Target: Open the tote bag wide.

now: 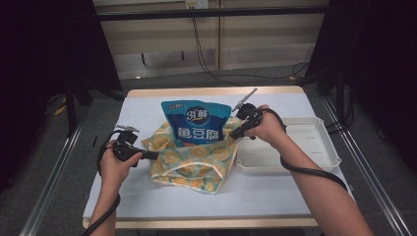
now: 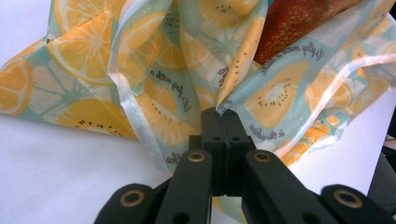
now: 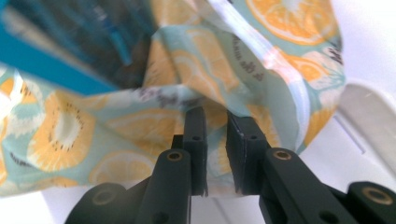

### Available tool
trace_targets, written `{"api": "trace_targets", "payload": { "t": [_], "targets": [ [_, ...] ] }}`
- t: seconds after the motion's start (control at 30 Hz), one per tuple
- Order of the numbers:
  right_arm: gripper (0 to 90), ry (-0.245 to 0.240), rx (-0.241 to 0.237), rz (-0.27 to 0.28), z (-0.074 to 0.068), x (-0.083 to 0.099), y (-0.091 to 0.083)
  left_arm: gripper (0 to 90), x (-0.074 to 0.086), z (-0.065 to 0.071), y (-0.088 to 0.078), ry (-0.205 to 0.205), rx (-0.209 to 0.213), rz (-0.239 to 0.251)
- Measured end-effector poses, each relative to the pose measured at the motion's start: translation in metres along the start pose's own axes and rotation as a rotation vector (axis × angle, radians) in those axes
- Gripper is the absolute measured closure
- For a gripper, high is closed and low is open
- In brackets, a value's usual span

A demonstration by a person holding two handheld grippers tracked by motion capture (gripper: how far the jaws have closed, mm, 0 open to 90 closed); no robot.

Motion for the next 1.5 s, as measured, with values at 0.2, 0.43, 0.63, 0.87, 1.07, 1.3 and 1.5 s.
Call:
{"api": "trace_targets", "payload": {
  "t": [0.2, 0.43, 0.63, 0.87, 1.07, 1.3, 1.5],
  "targets": [
    [73.6, 0.021, -0.006, 0.016, 0.003, -0.003, 0.002, 90.0, -0.002, 0.005, -0.004, 0.022, 0.0, 0.015],
    [64.1, -0.005, -0.026, 0.013, -0.003, -0.007, -0.003, 85.6, -0.002, 0.011, -0.01, 0.024, 0.01, 0.035],
    [55.5, -0.008, -0.03, 0.001, -0.006, -0.011, -0.015, 66.7, -0.004, 0.016, -0.017, 0.028, -0.007, 0.046],
    [42.6, -0.018, -0.043, -0.005, -0.015, -0.022, -0.028, 34.2, -0.011, 0.024, -0.02, 0.05, -0.064, 0.062],
    [36.9, -0.028, -0.042, 0.018, -0.023, -0.029, -0.042, 15.1, -0.013, 0.033, -0.021, 0.068, -0.109, 0.063],
    [35.5, -0.044, -0.036, 0.016, -0.029, -0.039, -0.057, 4.0, -0.009, 0.037, -0.029, 0.107, -0.114, 0.078],
    [35.0, -0.066, -0.03, -0.008, -0.031, -0.047, -0.064, 3.9, -0.008, 0.031, -0.03, 0.087, -0.122, 0.075]
  ]
}}
Point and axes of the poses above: each handheld gripper's, and its own axes: y roughly forward along the jaws, x roughly out of its underside, z roughly to its right, the point moved 1 cm from there along y, roughly forward along the jaws, and after that the axes turned 9 degrees about -y, right-handed, at the moved point
